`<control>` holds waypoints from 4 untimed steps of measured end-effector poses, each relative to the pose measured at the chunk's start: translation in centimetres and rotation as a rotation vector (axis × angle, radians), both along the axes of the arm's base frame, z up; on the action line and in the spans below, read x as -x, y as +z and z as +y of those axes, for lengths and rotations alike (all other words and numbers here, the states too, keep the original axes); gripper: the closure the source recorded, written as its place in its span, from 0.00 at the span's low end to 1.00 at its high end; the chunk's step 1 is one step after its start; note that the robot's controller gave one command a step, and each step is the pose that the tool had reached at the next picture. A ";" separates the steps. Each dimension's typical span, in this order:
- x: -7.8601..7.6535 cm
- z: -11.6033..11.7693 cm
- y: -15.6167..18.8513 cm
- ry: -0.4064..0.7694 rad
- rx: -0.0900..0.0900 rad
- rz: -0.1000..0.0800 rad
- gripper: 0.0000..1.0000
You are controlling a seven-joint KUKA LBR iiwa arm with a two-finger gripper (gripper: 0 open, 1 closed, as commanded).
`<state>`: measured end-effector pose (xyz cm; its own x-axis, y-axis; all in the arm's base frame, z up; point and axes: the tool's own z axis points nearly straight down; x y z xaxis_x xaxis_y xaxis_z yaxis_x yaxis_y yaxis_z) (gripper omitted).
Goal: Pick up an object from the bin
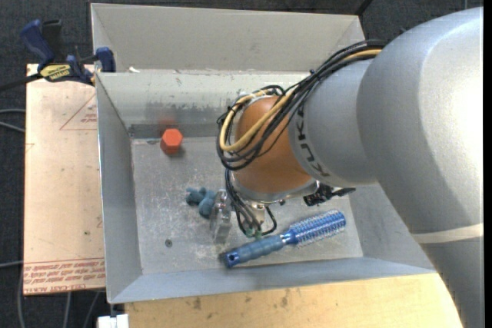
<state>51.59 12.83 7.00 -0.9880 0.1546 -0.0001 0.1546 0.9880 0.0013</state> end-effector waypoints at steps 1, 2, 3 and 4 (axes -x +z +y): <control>0.0 -0.1 0.0 -0.003 0.000 0.000 0.00; -3.7 4.2 0.0 0.026 -0.003 -0.006 0.00; -8.8 5.7 0.2 0.054 -0.001 -0.006 0.00; -8.7 5.6 0.1 0.053 0.000 -0.003 1.00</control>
Offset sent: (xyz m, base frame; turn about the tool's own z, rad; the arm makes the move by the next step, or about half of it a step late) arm 0.0000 0.0000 0.0000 0.0000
